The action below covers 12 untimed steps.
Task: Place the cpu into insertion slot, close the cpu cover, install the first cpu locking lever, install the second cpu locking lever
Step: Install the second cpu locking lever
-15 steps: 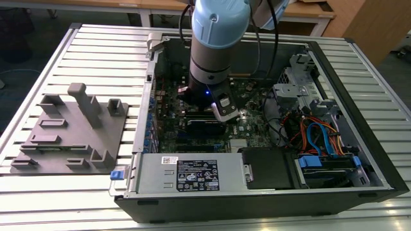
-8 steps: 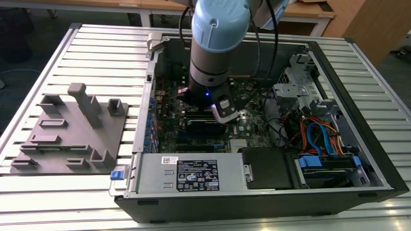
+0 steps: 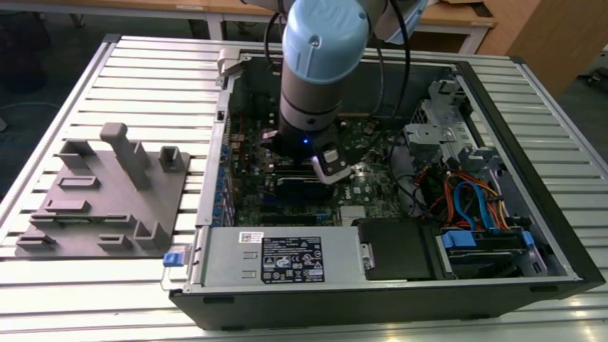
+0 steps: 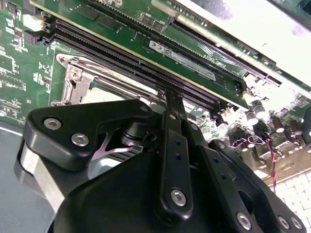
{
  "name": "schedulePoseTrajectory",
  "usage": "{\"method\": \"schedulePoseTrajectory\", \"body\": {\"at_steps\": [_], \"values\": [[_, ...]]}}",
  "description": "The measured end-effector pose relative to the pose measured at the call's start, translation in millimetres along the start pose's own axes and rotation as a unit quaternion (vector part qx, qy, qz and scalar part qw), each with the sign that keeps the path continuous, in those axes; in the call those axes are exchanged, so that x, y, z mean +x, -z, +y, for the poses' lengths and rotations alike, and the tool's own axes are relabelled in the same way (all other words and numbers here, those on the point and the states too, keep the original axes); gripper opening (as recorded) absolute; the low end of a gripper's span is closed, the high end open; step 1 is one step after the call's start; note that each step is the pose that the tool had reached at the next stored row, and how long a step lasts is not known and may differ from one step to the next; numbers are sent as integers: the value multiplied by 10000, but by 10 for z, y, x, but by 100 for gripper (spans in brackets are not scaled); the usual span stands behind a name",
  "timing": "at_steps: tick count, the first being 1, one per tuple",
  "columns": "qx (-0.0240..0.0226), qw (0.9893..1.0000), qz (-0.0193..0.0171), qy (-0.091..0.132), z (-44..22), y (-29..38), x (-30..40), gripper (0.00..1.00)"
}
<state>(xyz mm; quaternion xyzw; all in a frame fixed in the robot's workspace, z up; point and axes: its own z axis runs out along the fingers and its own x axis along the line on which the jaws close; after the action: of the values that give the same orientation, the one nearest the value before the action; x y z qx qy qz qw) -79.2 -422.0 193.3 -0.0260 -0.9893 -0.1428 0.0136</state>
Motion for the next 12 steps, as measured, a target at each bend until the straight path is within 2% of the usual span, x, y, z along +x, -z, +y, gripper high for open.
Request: {"method": "schedulePoseTrajectory", "body": {"at_steps": [8, 12], "values": [[-97, 10000, 4, 1, -7, -39, 7, 10], [-129, 9999, 8, 2, -5, -48, 15, 10]]}}
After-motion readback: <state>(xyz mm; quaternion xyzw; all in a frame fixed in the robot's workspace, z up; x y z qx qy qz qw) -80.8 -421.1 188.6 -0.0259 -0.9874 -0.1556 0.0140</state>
